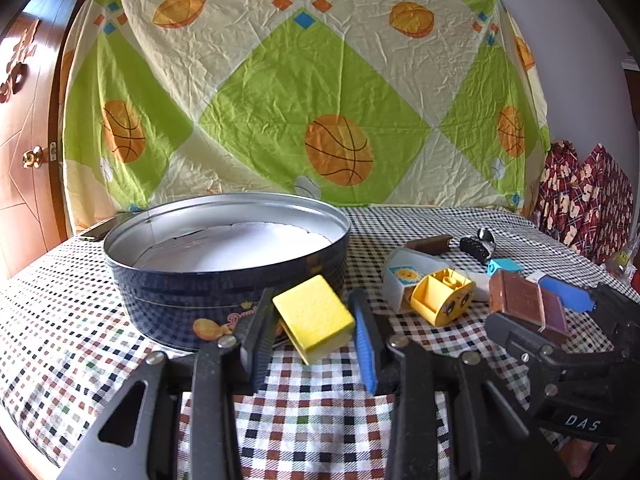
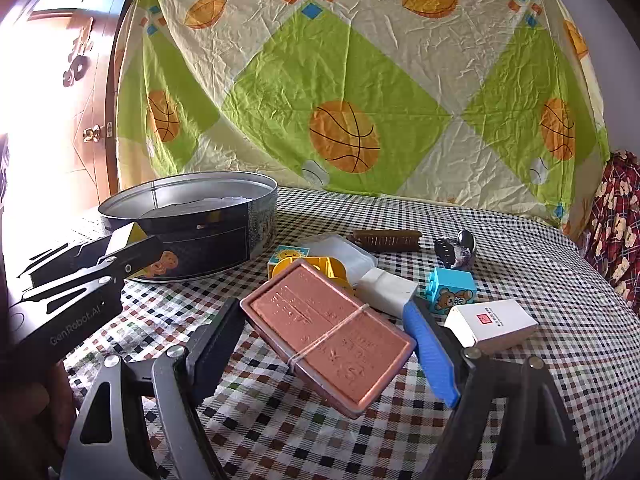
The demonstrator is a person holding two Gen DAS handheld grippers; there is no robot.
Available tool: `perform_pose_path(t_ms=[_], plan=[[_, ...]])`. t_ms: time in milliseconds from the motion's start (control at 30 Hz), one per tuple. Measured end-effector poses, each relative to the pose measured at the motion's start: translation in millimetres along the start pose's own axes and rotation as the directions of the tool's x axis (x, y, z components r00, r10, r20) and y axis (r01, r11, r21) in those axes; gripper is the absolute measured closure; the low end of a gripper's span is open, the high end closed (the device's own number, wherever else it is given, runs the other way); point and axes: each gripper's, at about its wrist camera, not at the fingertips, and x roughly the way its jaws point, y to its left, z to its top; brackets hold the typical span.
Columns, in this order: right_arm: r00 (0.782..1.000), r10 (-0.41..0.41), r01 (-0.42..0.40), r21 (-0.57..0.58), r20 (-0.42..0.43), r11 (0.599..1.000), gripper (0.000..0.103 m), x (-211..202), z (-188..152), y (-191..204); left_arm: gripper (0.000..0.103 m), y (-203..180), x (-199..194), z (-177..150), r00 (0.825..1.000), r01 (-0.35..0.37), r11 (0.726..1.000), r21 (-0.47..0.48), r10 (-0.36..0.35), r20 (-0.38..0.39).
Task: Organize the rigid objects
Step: 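Carry the yellow cube in the left gripper while the right gripper carries the chocolate bar toward the tin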
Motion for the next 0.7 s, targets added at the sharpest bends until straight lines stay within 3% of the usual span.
perform_pose_path(t_ms=[700], plan=[[0.998,0.048,-0.049,-0.042,-0.028,0.998,0.020,8,7,19,0.068,28,2,4,0.999,-0.045,0.998,-0.033,0.045,-0.020]])
